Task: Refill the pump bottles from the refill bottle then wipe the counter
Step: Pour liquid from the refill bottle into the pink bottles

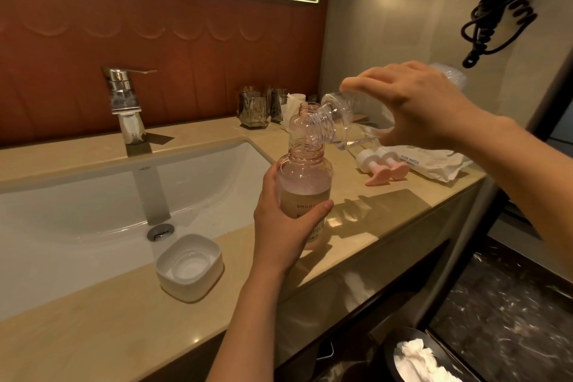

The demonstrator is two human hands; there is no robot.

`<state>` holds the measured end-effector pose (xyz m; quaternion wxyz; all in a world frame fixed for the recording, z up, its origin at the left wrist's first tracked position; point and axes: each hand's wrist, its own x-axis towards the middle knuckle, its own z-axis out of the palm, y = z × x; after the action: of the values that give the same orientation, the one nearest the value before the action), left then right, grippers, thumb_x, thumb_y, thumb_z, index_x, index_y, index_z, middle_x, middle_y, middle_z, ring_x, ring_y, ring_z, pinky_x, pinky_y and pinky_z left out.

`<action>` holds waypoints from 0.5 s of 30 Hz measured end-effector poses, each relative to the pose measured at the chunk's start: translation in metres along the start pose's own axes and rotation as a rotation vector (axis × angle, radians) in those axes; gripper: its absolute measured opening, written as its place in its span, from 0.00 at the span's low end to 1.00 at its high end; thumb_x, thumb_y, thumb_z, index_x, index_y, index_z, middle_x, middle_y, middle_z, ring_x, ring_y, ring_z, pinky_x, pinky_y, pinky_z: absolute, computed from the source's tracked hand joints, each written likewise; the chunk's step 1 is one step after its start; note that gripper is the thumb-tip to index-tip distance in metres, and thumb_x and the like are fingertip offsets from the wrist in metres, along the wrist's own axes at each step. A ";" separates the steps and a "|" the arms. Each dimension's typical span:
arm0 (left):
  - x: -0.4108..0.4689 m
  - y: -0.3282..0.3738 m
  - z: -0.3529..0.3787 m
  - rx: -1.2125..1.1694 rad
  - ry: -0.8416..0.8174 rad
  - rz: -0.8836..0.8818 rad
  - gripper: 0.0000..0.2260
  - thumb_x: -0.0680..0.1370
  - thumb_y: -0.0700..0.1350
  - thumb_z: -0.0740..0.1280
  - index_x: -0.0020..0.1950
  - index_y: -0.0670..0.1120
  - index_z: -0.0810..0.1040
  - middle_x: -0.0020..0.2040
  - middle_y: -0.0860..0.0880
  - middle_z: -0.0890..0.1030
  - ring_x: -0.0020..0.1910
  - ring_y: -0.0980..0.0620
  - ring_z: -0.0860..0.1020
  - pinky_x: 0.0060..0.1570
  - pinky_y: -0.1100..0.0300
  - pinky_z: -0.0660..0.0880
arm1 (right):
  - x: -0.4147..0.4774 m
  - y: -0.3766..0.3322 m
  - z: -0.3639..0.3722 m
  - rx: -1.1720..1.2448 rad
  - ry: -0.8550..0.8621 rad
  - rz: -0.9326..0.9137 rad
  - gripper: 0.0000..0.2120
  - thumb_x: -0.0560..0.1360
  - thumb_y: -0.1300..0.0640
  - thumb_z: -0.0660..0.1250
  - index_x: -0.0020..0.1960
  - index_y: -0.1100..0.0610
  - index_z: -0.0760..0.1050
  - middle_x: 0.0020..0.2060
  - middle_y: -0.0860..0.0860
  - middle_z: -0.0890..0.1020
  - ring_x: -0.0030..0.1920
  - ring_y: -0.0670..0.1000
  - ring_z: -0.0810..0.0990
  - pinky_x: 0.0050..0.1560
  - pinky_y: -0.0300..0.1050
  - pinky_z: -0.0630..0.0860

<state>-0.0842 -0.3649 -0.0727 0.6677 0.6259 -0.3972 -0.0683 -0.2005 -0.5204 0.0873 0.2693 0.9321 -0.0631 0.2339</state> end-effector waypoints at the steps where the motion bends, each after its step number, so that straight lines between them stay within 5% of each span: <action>1: 0.000 0.000 0.000 0.001 -0.001 0.000 0.39 0.63 0.54 0.78 0.68 0.63 0.60 0.59 0.69 0.69 0.62 0.60 0.70 0.62 0.57 0.73 | 0.000 0.000 0.000 0.000 -0.004 0.001 0.45 0.57 0.57 0.81 0.70 0.56 0.65 0.60 0.58 0.76 0.54 0.61 0.77 0.53 0.57 0.72; 15: 0.000 0.000 0.000 0.016 -0.011 -0.004 0.39 0.64 0.54 0.78 0.68 0.63 0.60 0.61 0.65 0.69 0.64 0.58 0.70 0.63 0.55 0.73 | 0.002 0.001 -0.003 -0.009 -0.015 -0.003 0.45 0.57 0.57 0.81 0.70 0.56 0.65 0.61 0.58 0.76 0.55 0.61 0.76 0.54 0.56 0.71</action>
<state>-0.0842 -0.3647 -0.0723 0.6604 0.6315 -0.4002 -0.0702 -0.2003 -0.5195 0.0905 0.2733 0.9327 -0.0648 0.2261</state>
